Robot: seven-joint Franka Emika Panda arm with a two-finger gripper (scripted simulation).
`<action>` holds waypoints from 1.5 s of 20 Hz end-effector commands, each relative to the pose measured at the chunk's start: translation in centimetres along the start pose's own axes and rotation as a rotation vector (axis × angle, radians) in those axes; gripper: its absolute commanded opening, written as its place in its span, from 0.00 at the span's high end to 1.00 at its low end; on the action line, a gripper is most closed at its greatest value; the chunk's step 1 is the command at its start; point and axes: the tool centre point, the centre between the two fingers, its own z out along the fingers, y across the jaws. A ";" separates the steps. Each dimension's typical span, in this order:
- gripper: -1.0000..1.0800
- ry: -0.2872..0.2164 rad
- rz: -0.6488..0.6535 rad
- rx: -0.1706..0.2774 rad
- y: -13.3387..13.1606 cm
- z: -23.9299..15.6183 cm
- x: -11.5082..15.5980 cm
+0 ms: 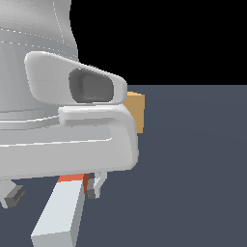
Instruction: Insert the peg into the horizontal hole in a box.
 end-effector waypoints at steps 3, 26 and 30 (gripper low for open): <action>0.04 0.000 -0.001 0.000 0.0 1.2 0.0; 1.00 0.001 -0.003 -0.001 0.1 4.8 -0.1; 1.00 0.001 -0.006 0.000 0.5 4.7 0.5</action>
